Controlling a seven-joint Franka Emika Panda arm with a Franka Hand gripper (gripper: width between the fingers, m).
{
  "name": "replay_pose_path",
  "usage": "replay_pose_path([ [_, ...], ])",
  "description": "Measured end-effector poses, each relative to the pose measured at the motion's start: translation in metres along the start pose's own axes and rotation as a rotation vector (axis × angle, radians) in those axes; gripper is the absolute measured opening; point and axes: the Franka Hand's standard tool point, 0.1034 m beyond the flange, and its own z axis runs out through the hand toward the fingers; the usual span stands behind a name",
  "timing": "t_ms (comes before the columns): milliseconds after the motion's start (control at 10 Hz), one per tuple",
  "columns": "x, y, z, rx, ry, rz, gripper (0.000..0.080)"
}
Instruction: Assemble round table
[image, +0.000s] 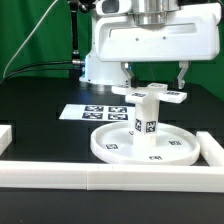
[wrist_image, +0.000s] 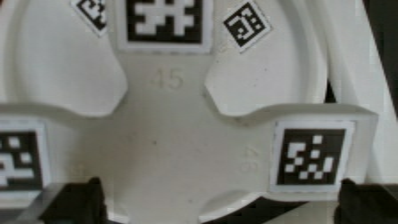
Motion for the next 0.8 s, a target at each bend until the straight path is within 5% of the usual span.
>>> replay_pose_path([
  [800,0.002,0.0055,0.0001,-0.022,-0.026,-0.676,0.0648],
])
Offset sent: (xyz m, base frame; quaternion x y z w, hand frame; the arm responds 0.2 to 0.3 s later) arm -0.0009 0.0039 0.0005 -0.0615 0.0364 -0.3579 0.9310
